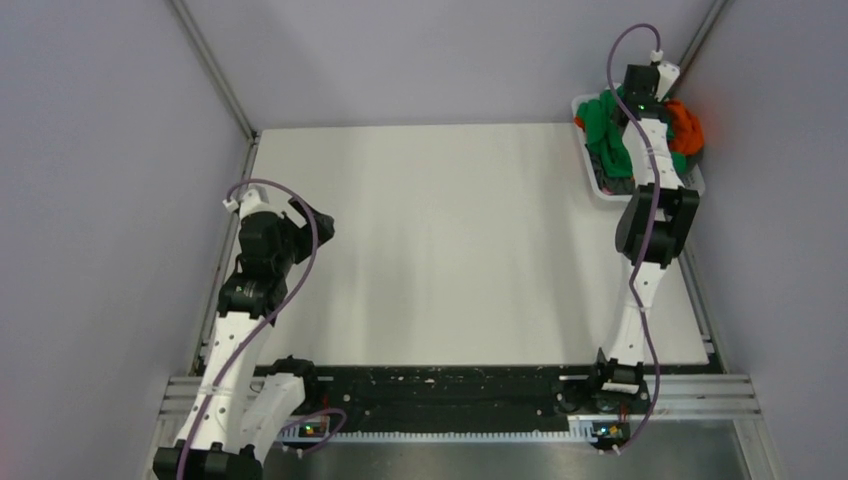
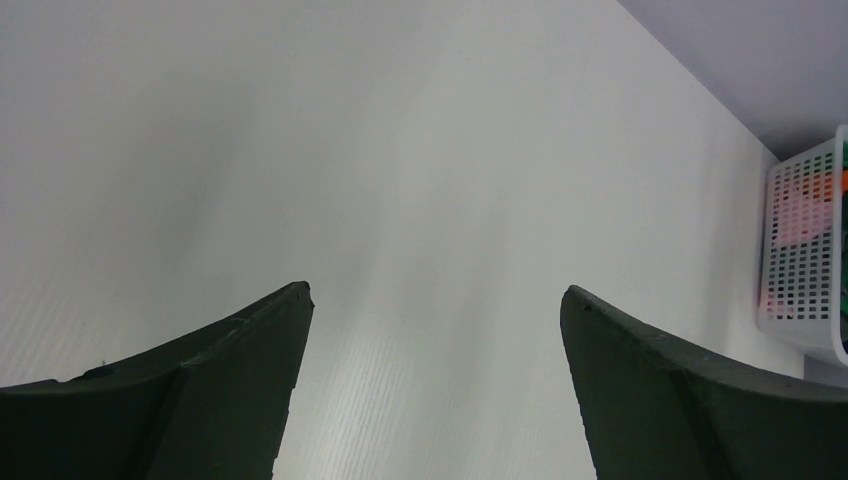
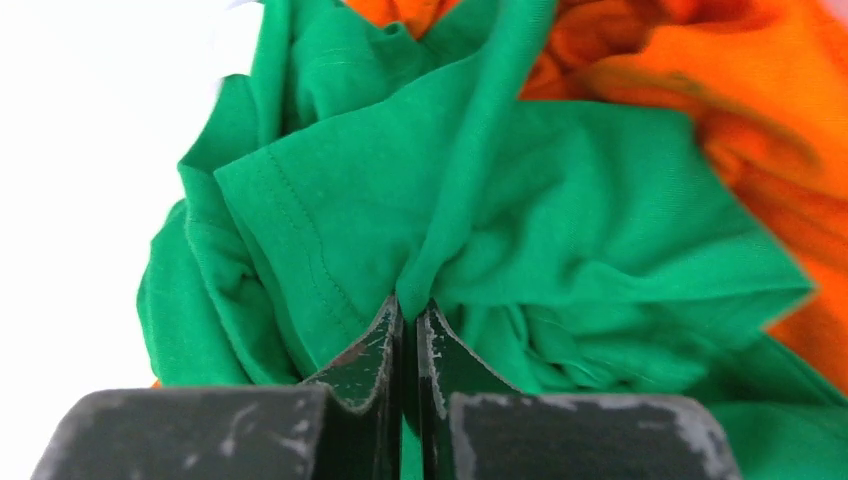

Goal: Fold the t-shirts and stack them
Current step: Grab crumpled tshirt from bin with the right arm, then move the tshirt to the center of the board

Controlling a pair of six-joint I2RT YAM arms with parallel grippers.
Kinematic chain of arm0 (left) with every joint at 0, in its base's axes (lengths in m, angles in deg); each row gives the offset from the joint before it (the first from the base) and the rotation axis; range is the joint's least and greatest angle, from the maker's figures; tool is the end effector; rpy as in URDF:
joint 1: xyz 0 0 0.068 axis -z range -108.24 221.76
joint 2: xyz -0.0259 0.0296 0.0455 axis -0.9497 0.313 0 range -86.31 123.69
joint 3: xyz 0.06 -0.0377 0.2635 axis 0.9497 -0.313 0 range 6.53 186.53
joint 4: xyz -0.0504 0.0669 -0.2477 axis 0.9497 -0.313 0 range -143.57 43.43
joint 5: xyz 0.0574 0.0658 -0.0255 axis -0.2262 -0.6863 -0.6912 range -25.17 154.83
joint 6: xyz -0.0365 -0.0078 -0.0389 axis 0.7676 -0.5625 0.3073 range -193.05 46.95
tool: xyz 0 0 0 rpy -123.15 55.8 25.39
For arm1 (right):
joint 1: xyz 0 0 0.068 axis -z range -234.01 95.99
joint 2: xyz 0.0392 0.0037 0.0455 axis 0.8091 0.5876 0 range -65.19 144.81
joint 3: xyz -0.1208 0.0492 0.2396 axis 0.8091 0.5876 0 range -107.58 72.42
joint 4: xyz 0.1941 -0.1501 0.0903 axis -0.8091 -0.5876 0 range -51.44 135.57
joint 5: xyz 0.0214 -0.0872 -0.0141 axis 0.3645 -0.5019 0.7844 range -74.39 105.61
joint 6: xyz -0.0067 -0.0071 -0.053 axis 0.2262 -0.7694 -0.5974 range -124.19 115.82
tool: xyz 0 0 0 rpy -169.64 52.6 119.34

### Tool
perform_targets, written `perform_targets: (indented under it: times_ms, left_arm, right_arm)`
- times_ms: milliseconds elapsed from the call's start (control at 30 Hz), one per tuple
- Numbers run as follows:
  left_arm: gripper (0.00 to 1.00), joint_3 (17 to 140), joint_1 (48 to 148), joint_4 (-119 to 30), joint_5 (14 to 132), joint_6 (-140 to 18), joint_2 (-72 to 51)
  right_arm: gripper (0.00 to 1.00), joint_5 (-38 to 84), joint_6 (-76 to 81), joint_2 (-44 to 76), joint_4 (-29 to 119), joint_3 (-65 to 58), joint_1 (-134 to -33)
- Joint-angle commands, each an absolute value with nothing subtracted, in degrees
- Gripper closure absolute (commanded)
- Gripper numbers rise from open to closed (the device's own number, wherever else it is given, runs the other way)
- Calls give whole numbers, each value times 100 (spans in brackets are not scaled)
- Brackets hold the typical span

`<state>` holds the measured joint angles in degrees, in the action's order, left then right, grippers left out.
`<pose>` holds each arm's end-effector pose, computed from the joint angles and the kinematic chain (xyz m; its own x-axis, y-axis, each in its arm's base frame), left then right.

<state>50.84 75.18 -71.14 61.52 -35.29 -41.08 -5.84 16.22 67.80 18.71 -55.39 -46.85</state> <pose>0.1787 -0.0086 0.3098 -0.3443 -0.5919 -0.7288 -0.2573 0.8060 -0.5331 0.5344 -0.0803 0.2874 -0.3457 0.3705 -0.8621 0.5805 0.8062 0.1137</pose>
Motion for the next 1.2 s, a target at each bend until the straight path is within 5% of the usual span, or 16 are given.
perform_targets:
  times_ms: [0,300,533,800,967,1167]
  left_arm:
    - [2,5043,7501,-6835,6400,-3571,-4004]
    - [1,4923,7501,-6657,6453,-3540,-3951]
    - [1,4842,7501,-6581,6693,-3470,-4004]
    - [1,4711,7501,-6673,6300,-3427,-4316]
    - [2,4746,7501,-7139,5765,-3388,-4524]
    - [1,4766,7501,-7813,5308,-3186,-4766]
  right_arm:
    - [100,-22,1538,6749,1900,-6319,-4730]
    - [100,2338,1709,4962,2497,-5887,-5007]
    - [100,3661,1274,4007,2916,-5954,-6678]
    - [100,4452,1355,4202,3447,-7269,-8257]
    - [100,4148,1114,3629,3541,-6342,-8447]
    - [100,1365,307,2171,3564,-2962,-8345]
